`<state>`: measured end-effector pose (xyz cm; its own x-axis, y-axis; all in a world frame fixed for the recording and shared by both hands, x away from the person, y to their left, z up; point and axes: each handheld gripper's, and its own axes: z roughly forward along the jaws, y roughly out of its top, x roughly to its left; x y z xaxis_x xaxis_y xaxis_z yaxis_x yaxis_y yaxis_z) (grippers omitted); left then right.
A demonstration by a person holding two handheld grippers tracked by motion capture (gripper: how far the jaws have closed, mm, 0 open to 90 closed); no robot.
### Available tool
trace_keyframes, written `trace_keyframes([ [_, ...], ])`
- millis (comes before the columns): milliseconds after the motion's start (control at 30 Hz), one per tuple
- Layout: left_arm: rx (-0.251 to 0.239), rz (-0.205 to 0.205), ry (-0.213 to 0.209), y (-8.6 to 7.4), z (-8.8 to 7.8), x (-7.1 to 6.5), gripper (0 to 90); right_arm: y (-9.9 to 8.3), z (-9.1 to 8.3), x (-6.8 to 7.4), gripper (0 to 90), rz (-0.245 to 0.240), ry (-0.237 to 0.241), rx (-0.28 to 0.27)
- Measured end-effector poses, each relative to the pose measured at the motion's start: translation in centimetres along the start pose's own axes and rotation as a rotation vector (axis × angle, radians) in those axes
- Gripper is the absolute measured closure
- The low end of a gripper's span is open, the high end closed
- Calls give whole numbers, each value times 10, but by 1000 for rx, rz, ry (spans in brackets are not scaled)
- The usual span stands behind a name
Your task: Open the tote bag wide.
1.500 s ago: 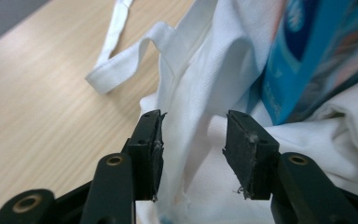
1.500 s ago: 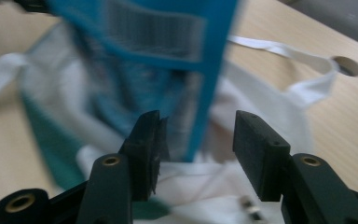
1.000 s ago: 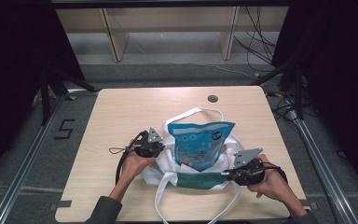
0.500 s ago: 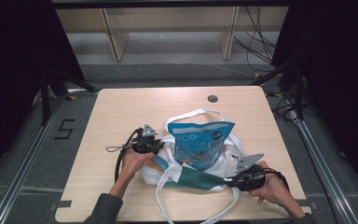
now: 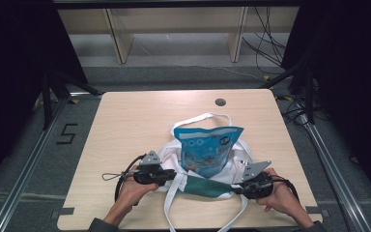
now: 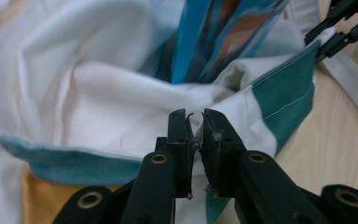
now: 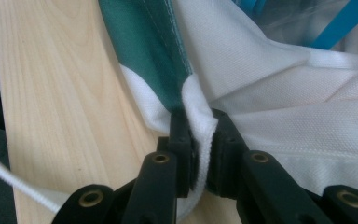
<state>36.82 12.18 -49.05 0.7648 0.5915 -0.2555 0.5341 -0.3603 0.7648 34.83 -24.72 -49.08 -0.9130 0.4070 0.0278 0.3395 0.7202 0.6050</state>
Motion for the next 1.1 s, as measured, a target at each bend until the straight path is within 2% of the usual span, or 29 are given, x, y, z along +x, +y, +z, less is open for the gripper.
trace_keyframes([
  [33, 6, -14, 1, -1, 4, 0, 823, 1, 0, 1, 812, 13, -3, 2],
  [67, 22, 12, 15, -1, 9, 2, 824, 1, 0, 1, 813, 2, -4, 18],
  [133, 47, 22, 38, -6, 20, 2, 830, 1, 2, 0, 816, 4, -6, 5],
  [167, 42, 15, 41, -8, 24, 3, 837, 2, 3, 0, 817, 2, -7, -1],
  [233, 46, 11, 50, -7, 23, 1, 840, 2, 3, 1, 818, 22, -11, 7],
  [267, 44, 26, 49, -6, 24, 2, 841, 3, 2, 0, 818, 28, -15, 21],
  [300, 43, 25, 48, -6, 24, 4, 842, 3, 5, 0, 818, 18, -26, 5],
  [333, 38, 3, 45, -7, 25, 6, 842, 4, 6, -2, 818, 3, -32, -1],
  [367, 32, 0, 59, -6, 25, 6, 842, 5, 6, -1, 818, 32, -55, 12],
  [400, 31, 13, 59, -5, 25, 8, 842, 7, 7, -1, 818, 32, -67, 13],
  [467, 34, 20, 72, -3, 26, 12, 842, 10, 10, -3, 817, 37, -96, 18],
  [500, 34, 25, 88, -1, 27, 15, 841, 11, 10, -3, 818, 51, -101, 26],
  [533, 31, 22, 98, 0, 28, 18, 839, 13, 12, -6, 818, 34, -90, 21],
  [567, 25, 13, 107, 2, 30, 19, 839, 14, 14, -7, 818, 42, -101, 9],
  [633, 34, 25, 134, 8, 33, 27, 835, 18, 16, -10, 818, 43, -119, 6],
  [667, 30, 19, 140, 10, 35, 29, 833, 19, 18, -11, 819, 55, -127, 7],
  [700, 30, 13, 140, 12, 36, 32, 832, 20, 19, -13, 819, 43, -130, 3],
  [767, 30, 22, 158, 18, 40, 40, 830, 24, 21, -16, 819, 54, -141, 2],
  [867, 11, -7, 165, 24, 45, 49, 826, 27, 25, -24, 818, 70, -157, -3],
  [900, 9, -1, 180, 25, 46, 50, 823, 29, 26, -26, 818, 90, -157, 0],
  [933, 7, 12, 189, 27, 48, 52, 821, 31, 28, -30, 818, 62, -160, -12],
  [1000, 1, 16, 224, 32, 52, 55, 815, 34, 31, -35, 816, 66, -175, -14],
  [1033, 4, 19, 235, 34, 53, 57, 813, 37, 31, -37, 817, 68, -176, 7],
  [1100, 6, 26, 247, 36, 54, 60, 810, 38, 34, -40, 816, 72, -186, -16],
])
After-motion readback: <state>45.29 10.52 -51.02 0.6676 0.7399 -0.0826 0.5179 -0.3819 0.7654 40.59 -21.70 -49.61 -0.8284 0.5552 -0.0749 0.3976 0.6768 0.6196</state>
